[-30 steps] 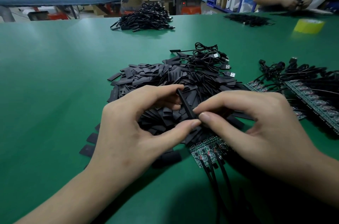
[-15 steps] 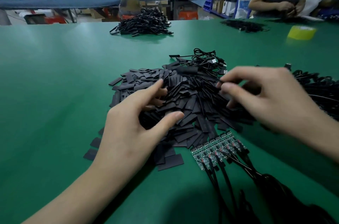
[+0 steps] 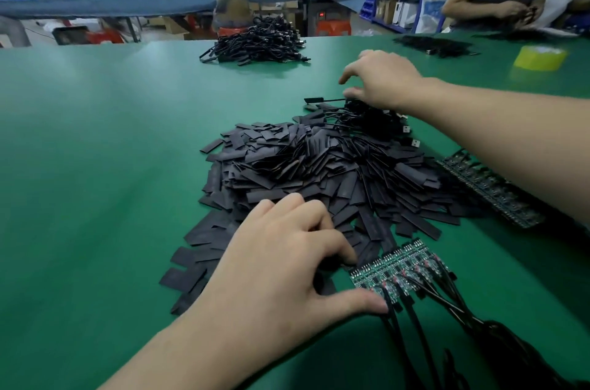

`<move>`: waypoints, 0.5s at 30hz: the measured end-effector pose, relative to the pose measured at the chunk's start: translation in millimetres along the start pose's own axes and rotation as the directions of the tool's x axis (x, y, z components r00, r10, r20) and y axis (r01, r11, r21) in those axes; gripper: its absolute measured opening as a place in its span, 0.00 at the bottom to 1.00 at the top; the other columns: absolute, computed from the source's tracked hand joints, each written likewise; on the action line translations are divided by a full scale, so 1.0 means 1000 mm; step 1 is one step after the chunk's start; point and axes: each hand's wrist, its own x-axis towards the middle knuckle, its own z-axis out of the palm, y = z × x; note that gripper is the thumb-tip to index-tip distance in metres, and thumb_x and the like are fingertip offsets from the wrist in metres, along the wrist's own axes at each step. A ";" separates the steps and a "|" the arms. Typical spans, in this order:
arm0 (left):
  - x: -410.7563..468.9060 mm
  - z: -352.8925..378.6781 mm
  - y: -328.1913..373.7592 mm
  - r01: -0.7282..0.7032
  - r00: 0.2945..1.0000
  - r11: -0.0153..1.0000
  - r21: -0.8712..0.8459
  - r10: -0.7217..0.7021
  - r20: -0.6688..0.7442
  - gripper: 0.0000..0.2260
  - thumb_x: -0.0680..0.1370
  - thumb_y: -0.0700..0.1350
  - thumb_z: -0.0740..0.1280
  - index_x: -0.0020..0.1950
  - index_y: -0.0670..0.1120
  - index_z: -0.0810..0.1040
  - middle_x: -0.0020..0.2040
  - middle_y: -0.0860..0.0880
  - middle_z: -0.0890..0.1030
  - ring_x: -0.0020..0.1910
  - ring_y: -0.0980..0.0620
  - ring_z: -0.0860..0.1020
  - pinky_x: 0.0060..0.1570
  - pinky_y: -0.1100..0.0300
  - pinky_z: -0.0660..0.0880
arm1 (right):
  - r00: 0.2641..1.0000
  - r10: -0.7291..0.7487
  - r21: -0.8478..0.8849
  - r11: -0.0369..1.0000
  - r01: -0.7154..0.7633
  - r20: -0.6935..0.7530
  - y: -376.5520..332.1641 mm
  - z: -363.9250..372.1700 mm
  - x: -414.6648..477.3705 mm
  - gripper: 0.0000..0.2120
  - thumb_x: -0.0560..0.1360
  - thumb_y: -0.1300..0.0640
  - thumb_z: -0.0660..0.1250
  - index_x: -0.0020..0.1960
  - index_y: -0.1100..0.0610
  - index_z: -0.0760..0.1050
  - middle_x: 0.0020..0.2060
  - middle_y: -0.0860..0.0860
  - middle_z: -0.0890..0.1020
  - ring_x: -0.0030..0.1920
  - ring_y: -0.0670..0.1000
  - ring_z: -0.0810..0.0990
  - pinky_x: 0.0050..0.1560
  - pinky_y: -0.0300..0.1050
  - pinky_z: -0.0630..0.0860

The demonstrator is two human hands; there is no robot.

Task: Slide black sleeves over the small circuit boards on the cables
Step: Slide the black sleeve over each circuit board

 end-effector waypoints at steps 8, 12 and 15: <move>0.003 0.004 0.002 0.044 0.999 0.984 -0.173 -0.043 0.007 0.22 0.65 0.74 0.67 0.45 0.58 0.82 0.41 0.61 0.75 0.45 0.62 0.70 0.50 0.57 0.72 | 0.990 -0.086 0.405 0.905 0.126 -0.115 -0.032 -0.034 -0.095 0.09 0.80 0.50 0.68 0.55 0.50 0.84 0.50 0.50 0.80 0.51 0.50 0.79 0.52 0.44 0.73; 0.004 0.001 0.005 0.087 0.994 0.932 -0.352 -0.103 -0.026 0.15 0.64 0.62 0.79 0.43 0.55 0.83 0.40 0.58 0.79 0.44 0.59 0.79 0.47 0.63 0.75 | 0.969 -0.247 0.574 0.793 0.204 -0.003 -0.046 -0.065 -0.175 0.11 0.79 0.44 0.66 0.52 0.46 0.85 0.48 0.42 0.82 0.49 0.42 0.80 0.50 0.36 0.73; 0.003 0.000 0.010 0.168 0.984 0.845 -0.508 -0.176 0.032 0.13 0.63 0.53 0.82 0.42 0.53 0.83 0.37 0.57 0.82 0.36 0.59 0.81 0.41 0.71 0.75 | 0.929 -0.338 0.653 0.740 0.161 0.154 -0.049 -0.075 -0.212 0.12 0.77 0.38 0.66 0.51 0.43 0.84 0.47 0.38 0.83 0.52 0.42 0.82 0.52 0.40 0.76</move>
